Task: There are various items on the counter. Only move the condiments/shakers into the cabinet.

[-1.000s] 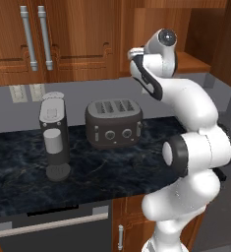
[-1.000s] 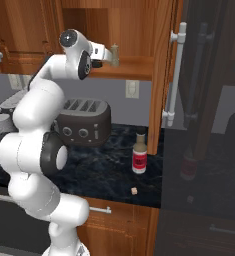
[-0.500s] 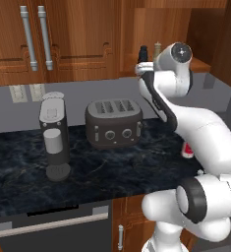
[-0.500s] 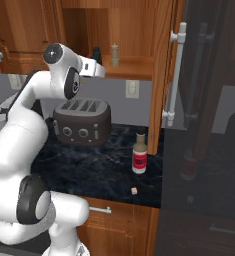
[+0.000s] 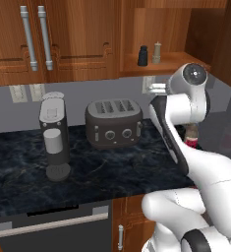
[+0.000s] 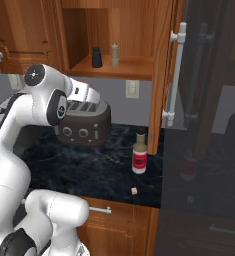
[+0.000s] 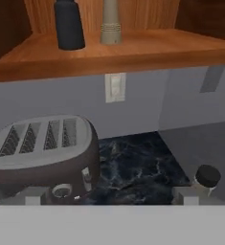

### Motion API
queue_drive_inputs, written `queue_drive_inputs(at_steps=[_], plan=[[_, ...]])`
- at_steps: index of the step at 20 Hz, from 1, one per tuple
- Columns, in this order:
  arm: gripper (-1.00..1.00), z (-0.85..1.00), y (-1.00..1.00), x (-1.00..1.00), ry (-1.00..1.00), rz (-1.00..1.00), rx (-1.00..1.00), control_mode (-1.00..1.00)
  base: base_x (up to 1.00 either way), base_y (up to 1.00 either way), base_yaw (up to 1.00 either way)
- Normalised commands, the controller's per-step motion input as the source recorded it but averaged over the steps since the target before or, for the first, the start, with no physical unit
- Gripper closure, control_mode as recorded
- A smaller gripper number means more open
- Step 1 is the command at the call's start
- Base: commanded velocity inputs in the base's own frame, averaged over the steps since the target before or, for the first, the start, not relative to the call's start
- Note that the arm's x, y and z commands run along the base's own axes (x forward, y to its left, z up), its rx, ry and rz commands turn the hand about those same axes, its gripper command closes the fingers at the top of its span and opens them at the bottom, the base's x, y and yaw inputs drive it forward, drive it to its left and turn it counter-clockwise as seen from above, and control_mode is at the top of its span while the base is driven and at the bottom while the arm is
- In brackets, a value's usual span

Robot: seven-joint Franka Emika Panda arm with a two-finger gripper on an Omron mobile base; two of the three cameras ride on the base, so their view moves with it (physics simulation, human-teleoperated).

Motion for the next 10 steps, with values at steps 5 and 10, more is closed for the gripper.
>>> queue_drive_inputs(at_steps=[5, 10], plan=[[-1.00, -0.31, -0.37, -1.00, 0.28, -0.15, 0.04, -1.00, 0.00, 0.00, 0.00], [-1.00, -0.31, -0.47, -0.93, 0.33, -0.14, 0.05, -1.00, 0.00, 0.00, 0.00]])
